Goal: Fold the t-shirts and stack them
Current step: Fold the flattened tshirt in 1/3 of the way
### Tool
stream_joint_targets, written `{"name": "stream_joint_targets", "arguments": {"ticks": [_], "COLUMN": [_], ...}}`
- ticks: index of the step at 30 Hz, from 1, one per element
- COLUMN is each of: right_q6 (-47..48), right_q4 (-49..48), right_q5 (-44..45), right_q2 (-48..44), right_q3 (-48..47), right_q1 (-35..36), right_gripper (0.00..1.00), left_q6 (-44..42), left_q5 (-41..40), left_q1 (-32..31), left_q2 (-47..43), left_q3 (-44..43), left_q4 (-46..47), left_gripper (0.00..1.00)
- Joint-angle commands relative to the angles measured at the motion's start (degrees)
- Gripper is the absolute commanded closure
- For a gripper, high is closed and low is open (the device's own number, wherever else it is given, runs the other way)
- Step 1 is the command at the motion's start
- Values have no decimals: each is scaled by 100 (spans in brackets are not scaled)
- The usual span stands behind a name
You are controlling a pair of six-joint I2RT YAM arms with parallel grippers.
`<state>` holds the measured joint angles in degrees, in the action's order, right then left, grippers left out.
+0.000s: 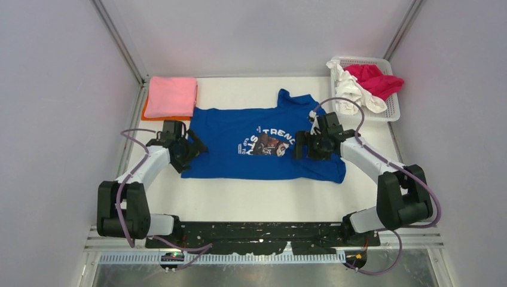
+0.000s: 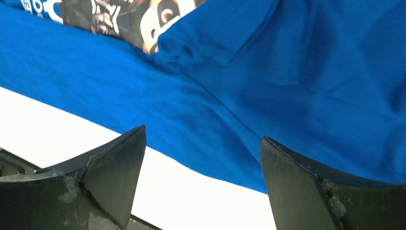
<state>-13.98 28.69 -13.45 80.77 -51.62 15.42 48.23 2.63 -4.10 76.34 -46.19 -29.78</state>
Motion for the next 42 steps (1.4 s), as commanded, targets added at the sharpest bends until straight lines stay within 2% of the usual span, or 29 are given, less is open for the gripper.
{"name": "stream_joint_targets", "arguments": {"ticks": [1,7,11,14,21,24,26,30,33,37,42], "right_q6": [-381,-423,-412,-249,168,217,94,-355,-517,-653,-659], "right_q4": [-1172,-1524,-1517,-1482,-1524,-1375,-1246,-1238,-1228,-1395,-1482], "right_q5": [-445,-114,891,2085,2768,2479,2031,880,460,412,391], "right_q2": [210,1074,1597,1853,2428,2289,2010,1243,855,911,1463], "right_q3": [186,-195,-635,-984,-2262,-2456,-2245,-1198,-483,-99,-532], "right_q1": [272,298,285,166,-144,-157,-160,-82,99,464,661], "right_gripper": [4,5,5,4,4,5,5,5,5,5,4], "left_q6": [-256,-295,-455,-515,-595,-669,-690,-733,-736,-753,-762], "left_q5": [815,547,247,93,-51,-12,78,198,237,261,339], "left_q1": [-30,-30,-15,0,72,79,82,82,84,84,82], "left_q2": [273,628,816,834,780,713,668,613,584,645,690], "left_q3": [187,309,158,179,143,150,163,139,171,151,186], "left_q4": [619,730,395,349,189,166,198,202,248,278,317], "left_gripper": [0,0,0,0,0,0,0,0,0,0,0]}}
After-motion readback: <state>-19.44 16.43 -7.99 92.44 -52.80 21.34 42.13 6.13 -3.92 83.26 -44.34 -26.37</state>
